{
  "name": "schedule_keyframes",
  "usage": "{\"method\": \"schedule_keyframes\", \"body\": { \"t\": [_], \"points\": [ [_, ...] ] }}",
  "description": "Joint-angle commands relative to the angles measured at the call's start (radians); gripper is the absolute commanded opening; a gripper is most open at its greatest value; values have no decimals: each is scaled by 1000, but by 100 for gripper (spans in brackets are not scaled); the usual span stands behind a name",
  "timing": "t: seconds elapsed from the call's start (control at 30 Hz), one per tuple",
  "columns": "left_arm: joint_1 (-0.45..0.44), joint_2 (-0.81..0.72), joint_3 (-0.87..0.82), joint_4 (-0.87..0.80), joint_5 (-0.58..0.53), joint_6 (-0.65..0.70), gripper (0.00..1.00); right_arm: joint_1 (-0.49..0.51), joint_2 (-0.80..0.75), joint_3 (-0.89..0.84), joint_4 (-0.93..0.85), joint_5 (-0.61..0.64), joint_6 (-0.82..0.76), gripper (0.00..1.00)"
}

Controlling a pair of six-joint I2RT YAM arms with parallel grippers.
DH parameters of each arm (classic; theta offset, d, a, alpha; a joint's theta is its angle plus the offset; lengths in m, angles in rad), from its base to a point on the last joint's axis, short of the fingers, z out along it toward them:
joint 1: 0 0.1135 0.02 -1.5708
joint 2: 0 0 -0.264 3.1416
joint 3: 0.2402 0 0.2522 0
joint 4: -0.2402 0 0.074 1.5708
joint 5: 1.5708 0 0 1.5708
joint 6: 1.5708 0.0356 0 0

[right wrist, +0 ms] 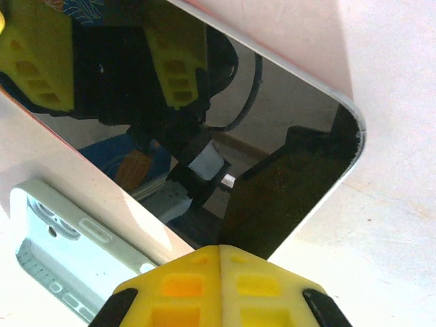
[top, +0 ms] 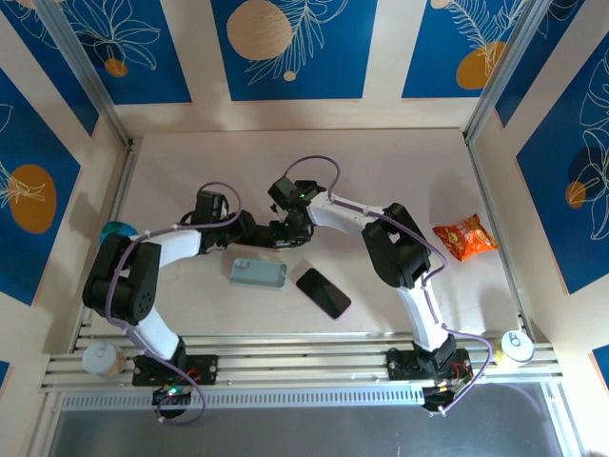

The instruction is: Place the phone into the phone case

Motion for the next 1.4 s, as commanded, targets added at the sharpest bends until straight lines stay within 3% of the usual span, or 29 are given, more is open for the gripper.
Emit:
{"method": "schedule_keyframes", "body": {
  "t": [0.0,0.27,1.37],
  "points": [
    [11,-39,-21,-48,-10,18,60,-23,-53,7,-24,19,-37,0],
    [12,-73,18,-70,-2,25,60,-16,-115,-13,12,17,-38,0],
    [11,47,137,-33,51,10,60,15,-20,-62,10,32,-15,0]
  ]
}}
